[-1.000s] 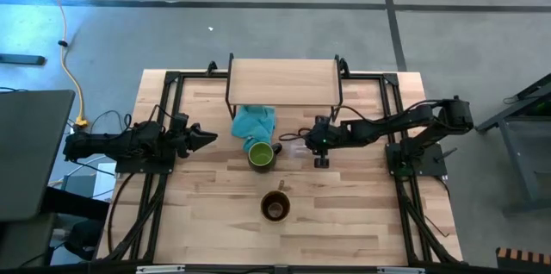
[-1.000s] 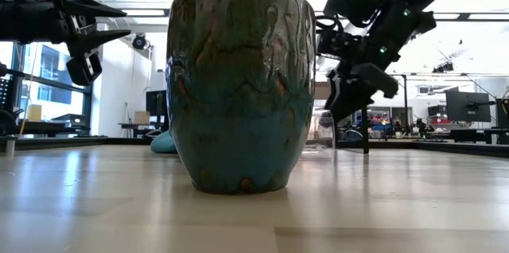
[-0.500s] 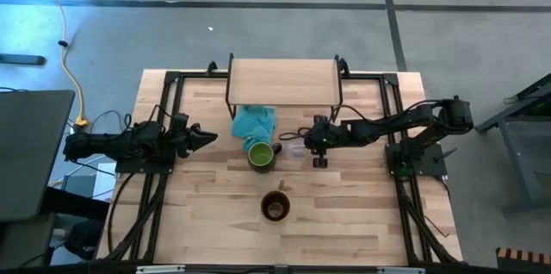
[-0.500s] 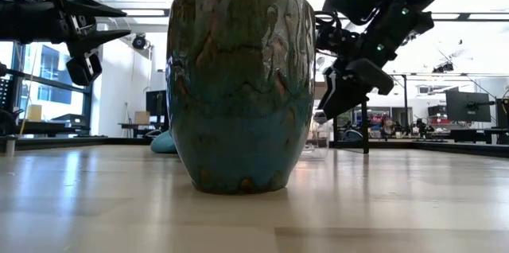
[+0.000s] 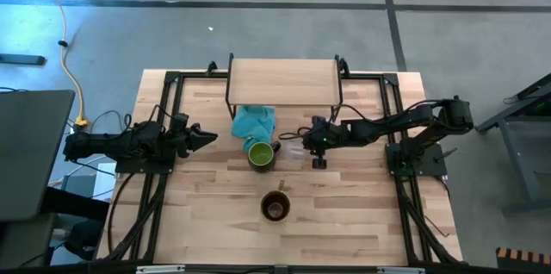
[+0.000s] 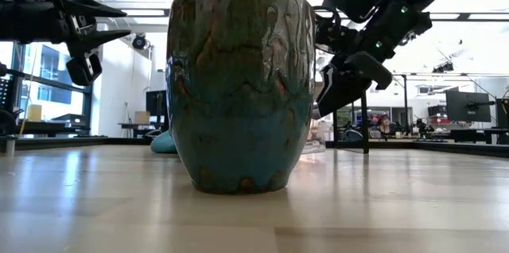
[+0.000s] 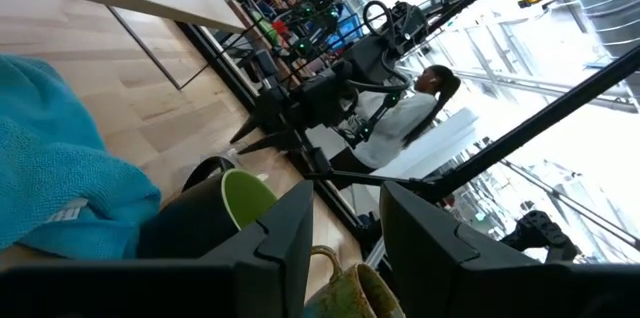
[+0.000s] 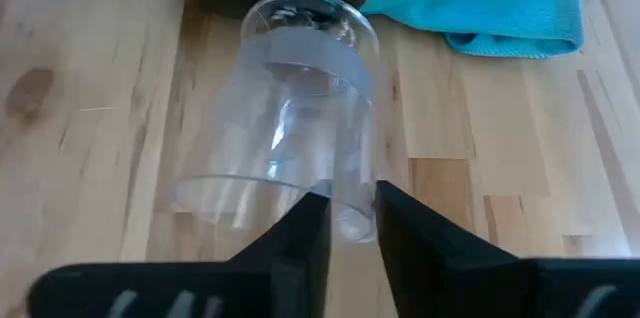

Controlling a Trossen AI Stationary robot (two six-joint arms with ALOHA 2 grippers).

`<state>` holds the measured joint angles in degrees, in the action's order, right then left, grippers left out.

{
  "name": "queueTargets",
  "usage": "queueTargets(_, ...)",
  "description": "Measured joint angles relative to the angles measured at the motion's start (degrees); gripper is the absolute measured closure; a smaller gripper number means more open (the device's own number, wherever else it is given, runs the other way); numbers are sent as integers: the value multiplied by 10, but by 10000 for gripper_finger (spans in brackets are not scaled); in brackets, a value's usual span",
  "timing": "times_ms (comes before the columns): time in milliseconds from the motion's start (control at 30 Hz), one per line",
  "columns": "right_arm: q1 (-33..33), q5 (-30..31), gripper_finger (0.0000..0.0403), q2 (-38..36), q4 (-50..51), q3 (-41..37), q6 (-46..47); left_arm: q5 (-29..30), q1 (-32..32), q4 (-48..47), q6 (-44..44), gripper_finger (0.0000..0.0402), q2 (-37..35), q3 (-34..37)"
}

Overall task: Stack small to large cups/mugs on shelf
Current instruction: Put the transparent mug on the shelf

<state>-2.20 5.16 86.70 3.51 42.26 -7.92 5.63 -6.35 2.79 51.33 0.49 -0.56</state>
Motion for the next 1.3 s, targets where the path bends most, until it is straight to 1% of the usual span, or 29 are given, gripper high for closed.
queueTargets(100,0,-12,383,0,-2,0,3,0,0,0,0,296,0,0)
queueTargets(167,0,-22,397,0,-1,0,4,0,0,0,0,296,0,0)
queueTargets(333,0,-22,395,0,4,0,15,0,0,0,0,296,0,0)
queueTargets(500,3,-22,400,-4,45,3,19,0,0,0,0,296,0,0)
queueTargets(700,4,-21,402,-15,165,50,-2,0,0,-6,0,296,0,0)
queueTargets(900,-2,-17,402,-31,252,110,-36,5,0,-10,-2,295,0,0)
queueTargets(1100,-9,-16,402,-32,413,186,-50,5,0,-9,-3,295,0,0)
queueTargets(1300,-16,7,403,-32,583,262,-37,6,0,-9,-3,295,0,0)
